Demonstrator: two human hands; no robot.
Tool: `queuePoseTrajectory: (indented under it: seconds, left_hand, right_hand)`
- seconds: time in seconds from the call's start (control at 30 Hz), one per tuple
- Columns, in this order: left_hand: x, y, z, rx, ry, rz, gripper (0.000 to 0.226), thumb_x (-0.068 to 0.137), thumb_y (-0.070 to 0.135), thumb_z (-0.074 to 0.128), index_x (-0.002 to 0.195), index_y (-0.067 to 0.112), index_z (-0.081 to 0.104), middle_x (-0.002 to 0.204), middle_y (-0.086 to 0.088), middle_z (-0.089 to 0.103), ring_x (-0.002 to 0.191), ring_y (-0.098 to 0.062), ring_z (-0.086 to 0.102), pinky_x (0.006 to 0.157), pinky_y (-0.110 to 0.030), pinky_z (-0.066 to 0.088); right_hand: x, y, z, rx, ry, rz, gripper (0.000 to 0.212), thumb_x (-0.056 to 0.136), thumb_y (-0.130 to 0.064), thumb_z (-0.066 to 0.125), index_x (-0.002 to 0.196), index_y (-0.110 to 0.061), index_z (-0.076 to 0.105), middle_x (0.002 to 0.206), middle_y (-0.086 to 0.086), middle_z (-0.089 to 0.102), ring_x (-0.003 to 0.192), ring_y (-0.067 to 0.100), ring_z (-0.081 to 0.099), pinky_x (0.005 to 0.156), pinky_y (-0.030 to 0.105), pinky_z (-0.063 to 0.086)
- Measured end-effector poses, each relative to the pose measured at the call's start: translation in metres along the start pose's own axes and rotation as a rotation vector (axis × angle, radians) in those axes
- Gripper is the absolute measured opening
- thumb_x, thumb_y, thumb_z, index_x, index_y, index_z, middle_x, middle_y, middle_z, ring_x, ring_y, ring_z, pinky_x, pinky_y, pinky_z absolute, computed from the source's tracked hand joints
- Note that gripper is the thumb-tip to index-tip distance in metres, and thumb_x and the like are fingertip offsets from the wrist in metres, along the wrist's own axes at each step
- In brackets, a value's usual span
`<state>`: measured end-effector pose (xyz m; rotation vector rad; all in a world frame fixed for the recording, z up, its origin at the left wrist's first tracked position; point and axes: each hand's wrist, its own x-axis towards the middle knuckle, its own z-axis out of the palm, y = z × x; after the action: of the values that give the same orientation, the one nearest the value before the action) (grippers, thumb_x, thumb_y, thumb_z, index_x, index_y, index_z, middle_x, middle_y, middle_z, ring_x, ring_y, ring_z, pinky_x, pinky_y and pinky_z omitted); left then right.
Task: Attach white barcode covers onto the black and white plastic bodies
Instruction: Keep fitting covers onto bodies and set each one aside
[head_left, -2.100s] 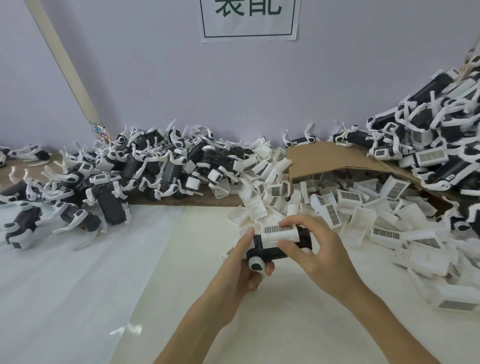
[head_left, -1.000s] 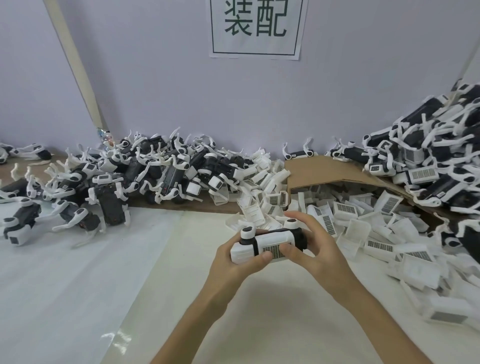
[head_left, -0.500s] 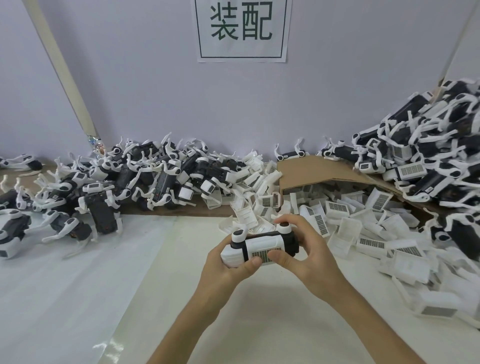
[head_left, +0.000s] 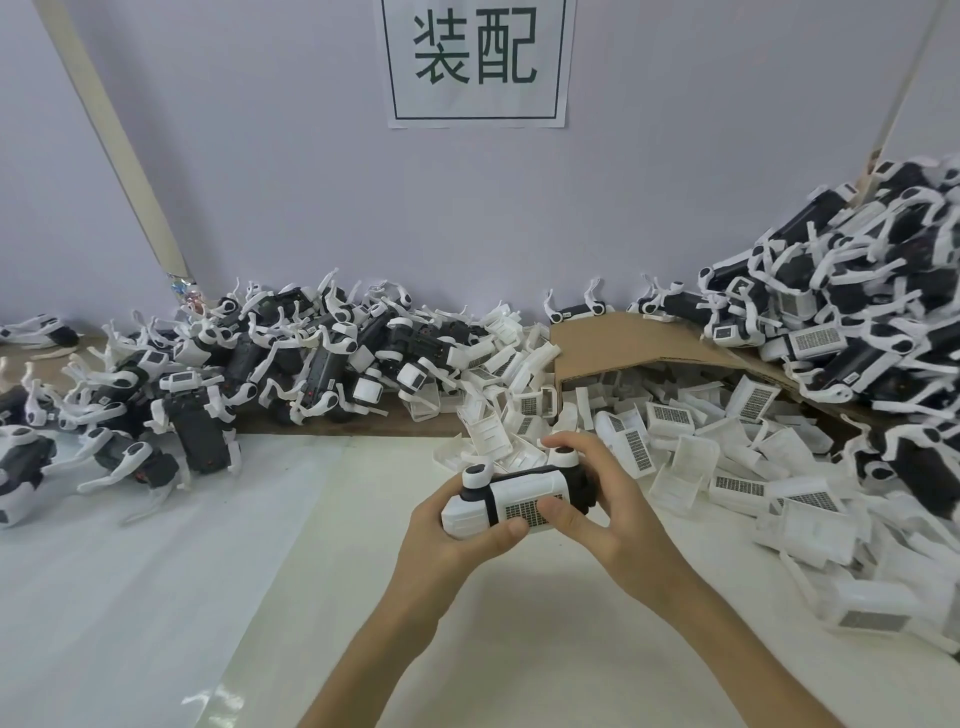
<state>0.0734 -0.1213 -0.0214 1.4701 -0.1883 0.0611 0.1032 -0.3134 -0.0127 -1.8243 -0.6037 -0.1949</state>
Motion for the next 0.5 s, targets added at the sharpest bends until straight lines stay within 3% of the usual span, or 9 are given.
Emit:
queuePoseTrajectory:
  seconds: [0.17,0.37,0.5]
  left_hand:
    - [-0.0006,0.0022,-0.0042,0.017,-0.059,-0.024,0.064,0.067,0.044,0.081,0.125,0.023,0.066,0.113,-0.002,0.075,0.108,-0.018,0.07,0.087,-0.023,0.052]
    - [-0.0026,0.0037,-0.0006,-0.005,-0.025,0.03,0.043,0.067,0.035,0.084,0.109,0.032,0.074,0.107,-0.003,0.076,0.1,-0.018,0.072,0.078,-0.019,0.053]
    - [-0.0036,0.0029,0.002,-0.013,-0.016,0.034,0.047,0.063,0.041,0.084,0.107,0.033,0.073,0.107,-0.003,0.076,0.101,-0.019,0.072,0.078,-0.019,0.053]
  right_hand:
    - [-0.0005,-0.0005,0.0052,-0.032,0.025,-0.027,0.044,0.086,-0.036,0.07,0.125,-0.03,0.053,0.098,-0.029,0.059,0.093,0.002,0.058,0.081,0.01,0.041]
    - [-0.0024,-0.0025,0.0052,0.022,0.025,-0.021,0.043,0.086,-0.034,0.07,0.125,-0.03,0.053,0.095,-0.014,0.062,0.086,0.007,0.058,0.078,0.015,0.045]
    - [-0.0021,-0.0028,0.0026,0.035,0.01,-0.01,0.043,0.085,-0.033,0.07,0.125,-0.029,0.054,0.091,-0.013,0.062,0.082,0.007,0.057,0.077,0.02,0.047]
